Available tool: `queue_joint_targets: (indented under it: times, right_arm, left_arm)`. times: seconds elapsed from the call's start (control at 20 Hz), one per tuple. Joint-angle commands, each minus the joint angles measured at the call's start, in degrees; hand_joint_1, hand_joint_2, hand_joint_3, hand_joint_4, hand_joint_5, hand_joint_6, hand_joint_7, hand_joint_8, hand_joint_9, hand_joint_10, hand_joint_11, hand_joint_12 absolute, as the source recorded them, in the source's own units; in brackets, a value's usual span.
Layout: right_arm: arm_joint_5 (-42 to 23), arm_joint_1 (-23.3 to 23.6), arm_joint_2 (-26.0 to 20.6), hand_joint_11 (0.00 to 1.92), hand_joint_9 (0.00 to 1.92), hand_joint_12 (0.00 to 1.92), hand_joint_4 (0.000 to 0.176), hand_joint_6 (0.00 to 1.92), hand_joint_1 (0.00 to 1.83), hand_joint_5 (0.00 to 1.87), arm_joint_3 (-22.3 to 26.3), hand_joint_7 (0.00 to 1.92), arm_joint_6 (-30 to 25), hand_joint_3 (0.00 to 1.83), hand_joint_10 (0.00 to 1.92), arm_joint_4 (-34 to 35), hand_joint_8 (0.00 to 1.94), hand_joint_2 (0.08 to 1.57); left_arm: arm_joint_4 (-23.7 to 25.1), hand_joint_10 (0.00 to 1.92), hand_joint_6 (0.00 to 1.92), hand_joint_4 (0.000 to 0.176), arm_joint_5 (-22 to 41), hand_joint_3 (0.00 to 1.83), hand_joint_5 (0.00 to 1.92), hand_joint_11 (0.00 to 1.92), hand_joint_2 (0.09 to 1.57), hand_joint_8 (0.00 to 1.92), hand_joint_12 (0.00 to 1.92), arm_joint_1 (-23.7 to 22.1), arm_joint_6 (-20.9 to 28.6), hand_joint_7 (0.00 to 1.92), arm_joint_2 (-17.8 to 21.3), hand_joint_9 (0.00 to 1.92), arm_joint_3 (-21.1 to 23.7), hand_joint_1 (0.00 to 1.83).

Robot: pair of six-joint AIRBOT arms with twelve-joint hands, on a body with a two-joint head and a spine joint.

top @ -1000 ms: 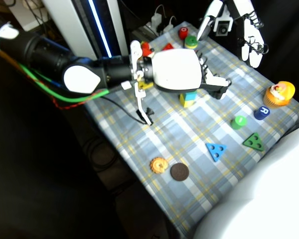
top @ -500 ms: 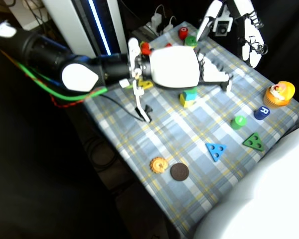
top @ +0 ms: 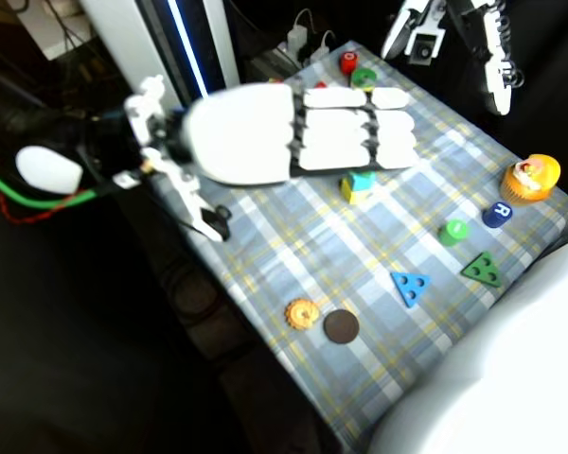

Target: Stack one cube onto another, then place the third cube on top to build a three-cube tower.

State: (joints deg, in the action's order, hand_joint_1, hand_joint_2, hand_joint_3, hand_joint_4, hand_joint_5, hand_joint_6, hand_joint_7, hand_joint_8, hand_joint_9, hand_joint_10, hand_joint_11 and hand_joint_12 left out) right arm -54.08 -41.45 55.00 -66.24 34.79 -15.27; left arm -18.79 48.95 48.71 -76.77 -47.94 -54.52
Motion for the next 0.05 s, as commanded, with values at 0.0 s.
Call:
queue_joint_targets:
  times: [0.0]
  right_arm:
    - [-9.0,-1.9,-0.6,0.0,0.0,0.0,0.036,0.0,0.74,0.06,0.4,0.04,0.5,0.01,0.0,5.0,0.0,1.07]
  left_arm:
    - [1.4,0.0,0.01,0.175,7.7,0.0,0.21,0.0,0.82,0.0,0.36,-0.8,1.4,0.19,0.2,0.18,-0.2,0.65]
